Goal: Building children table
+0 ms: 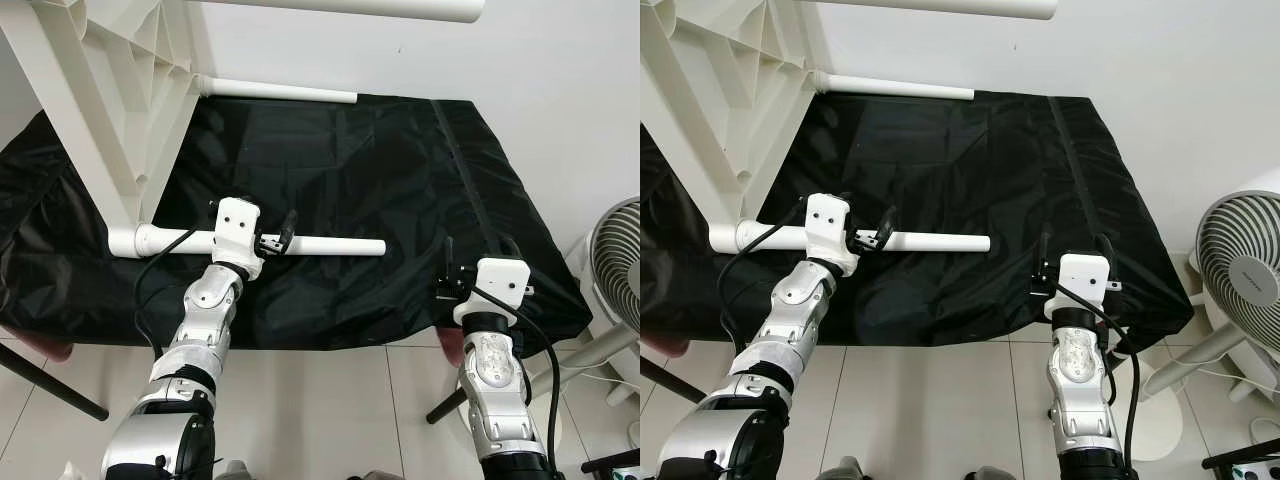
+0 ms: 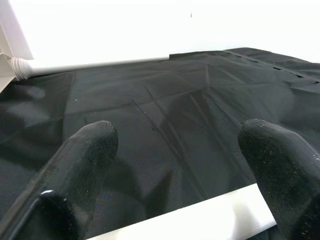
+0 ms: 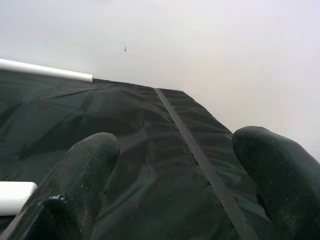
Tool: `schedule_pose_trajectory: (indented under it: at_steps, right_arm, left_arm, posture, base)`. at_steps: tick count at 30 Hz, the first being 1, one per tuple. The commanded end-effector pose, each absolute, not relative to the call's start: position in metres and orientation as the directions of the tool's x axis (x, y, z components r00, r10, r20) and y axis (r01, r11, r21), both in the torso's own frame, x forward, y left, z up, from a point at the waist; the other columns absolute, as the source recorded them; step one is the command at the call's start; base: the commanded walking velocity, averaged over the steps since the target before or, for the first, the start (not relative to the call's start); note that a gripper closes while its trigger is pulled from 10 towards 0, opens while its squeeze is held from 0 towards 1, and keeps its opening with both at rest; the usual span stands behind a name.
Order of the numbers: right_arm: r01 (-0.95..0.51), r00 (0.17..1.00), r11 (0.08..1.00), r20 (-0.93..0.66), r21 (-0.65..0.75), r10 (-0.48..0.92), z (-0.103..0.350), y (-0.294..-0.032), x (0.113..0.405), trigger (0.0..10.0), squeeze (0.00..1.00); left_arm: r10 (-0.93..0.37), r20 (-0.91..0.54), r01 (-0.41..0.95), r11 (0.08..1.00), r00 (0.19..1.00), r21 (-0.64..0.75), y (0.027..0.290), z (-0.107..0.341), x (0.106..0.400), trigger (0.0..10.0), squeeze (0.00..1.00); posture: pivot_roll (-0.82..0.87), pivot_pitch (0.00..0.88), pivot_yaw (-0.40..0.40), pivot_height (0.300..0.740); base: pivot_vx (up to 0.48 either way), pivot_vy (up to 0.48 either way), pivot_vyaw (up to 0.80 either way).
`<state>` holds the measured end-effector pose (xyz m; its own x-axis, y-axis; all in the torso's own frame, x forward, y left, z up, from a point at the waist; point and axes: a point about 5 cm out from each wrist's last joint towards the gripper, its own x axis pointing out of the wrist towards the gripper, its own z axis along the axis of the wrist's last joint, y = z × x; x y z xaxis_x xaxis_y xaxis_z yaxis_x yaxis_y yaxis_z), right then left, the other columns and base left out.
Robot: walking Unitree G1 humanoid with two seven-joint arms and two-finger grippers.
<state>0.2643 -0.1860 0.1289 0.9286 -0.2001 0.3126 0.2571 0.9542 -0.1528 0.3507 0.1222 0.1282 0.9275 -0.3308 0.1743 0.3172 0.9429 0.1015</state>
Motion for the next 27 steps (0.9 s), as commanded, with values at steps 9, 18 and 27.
schedule_pose_trajectory:
  at_steps: [9,18,27]
  right_arm:
    - [0.258,0.932,0.953,0.301,-0.156,-0.202,0.1275,-0.1864,0.2642,10.0,0.00]
    - [0.254,0.933,0.954,0.298,-0.157,-0.200,0.1264,-0.1858,0.2642,10.0,0.00]
    - [0.255,0.934,0.954,0.294,-0.156,-0.201,0.1254,-0.1858,0.2633,10.0,0.00]
  left_arm:
    - [-0.270,0.172,0.258,0.962,0.947,0.088,0.1257,0.1281,0.3512,10.0,0.00]
    - [-0.269,0.181,0.251,0.961,0.946,0.119,0.1260,0.1285,0.3496,10.0,0.00]
    - [-0.274,0.186,0.252,0.959,0.944,0.132,0.1251,0.1281,0.3480,10.0,0.00]
  posture:
    - [0.02,0.000,0.002,0.740]
    - [0.02,0.000,0.000,0.740]
    - [0.02,0.000,0.001,0.740]
  base:
    - [0.000,0.327,0.00]
    - [0.000,0.146,0.00]
    - [0.000,0.000,0.00]
